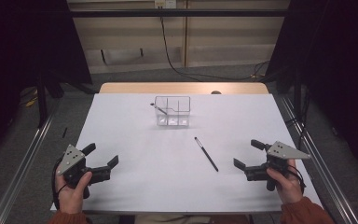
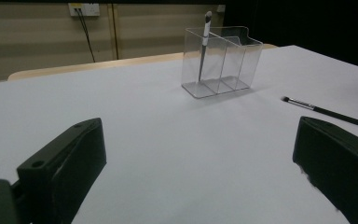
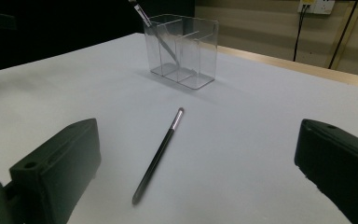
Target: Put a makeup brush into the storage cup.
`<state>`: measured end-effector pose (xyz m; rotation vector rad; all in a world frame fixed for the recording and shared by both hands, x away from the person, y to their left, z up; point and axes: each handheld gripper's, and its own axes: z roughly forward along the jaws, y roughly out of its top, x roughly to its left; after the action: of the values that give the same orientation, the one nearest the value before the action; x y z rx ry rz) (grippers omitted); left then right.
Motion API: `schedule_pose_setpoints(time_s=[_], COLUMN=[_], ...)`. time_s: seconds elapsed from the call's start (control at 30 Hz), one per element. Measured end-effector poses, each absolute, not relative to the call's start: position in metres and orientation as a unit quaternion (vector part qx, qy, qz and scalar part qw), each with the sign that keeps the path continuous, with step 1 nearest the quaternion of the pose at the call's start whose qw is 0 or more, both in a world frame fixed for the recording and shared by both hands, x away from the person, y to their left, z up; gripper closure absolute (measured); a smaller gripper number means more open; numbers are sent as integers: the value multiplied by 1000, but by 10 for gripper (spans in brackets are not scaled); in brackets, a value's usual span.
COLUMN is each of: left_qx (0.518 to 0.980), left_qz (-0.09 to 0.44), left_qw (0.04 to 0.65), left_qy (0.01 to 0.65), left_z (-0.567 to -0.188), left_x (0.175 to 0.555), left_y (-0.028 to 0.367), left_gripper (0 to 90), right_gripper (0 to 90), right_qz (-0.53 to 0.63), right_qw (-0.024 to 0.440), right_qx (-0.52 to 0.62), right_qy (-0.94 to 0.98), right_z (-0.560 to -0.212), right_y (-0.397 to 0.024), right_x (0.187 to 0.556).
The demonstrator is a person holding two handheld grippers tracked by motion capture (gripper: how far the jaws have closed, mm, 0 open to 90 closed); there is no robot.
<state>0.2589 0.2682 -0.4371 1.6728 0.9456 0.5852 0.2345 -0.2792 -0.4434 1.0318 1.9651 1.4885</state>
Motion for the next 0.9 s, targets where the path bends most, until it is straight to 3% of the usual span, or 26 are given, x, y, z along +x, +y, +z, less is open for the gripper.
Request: schedule_pose_setpoints(time_s=[0.53,0.9], left_qx=[707,707], left_qz=[241,239], left_qw=[536,536], left_qy=[394,395], left_z=[-437,-437], left_x=[261,263], left_y=[266,267], left_gripper=[26,26], right_gripper=[7,11], right_qz=[539,524], right_qw=[248,221], right_qx=[384,379], right_qy=[707,730], right_z=[-433,-422], right_y=[-265,-250], right_x=[254,281])
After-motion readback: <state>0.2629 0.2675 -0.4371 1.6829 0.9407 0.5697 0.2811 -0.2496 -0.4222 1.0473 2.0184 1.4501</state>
